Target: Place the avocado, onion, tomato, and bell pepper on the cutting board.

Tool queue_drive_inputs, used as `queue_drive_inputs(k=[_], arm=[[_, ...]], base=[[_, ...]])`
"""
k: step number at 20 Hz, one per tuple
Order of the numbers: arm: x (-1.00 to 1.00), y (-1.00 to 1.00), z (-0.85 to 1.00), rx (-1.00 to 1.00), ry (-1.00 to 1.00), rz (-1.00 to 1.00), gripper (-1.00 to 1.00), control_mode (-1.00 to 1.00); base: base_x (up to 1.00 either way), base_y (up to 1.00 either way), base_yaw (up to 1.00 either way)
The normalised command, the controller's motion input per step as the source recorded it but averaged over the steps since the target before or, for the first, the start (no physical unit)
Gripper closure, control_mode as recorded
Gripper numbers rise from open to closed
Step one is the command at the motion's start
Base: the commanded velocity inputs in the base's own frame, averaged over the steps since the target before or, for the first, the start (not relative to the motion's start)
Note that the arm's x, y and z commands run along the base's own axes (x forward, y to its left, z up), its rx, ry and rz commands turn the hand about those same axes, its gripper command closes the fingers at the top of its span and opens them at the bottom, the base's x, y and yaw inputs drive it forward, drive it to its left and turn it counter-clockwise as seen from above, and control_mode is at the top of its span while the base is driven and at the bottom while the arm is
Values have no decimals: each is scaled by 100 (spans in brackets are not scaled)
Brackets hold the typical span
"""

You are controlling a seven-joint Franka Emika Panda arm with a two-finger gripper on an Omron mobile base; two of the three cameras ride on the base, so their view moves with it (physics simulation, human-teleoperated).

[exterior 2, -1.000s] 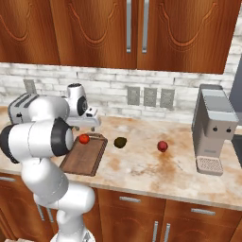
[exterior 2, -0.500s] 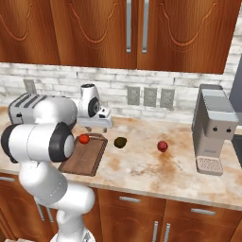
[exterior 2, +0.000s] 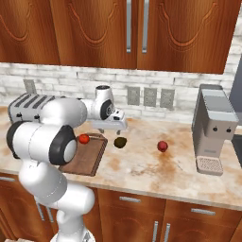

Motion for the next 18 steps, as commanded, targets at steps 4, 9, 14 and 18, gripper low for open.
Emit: queue_drive_inputs(k=[4,9,14,18], arm=[[1,-43,-15,0,0,0,-100,-100],[19,-20,-23,0,-1,4,-100,-100],[26,-4,-26,0,-3,5,-100,-100],[17,0,-23,0,0,3,-100,-100]], base=[[0,0,0],[0,0,0],[0,0,0],[0,0,0]])
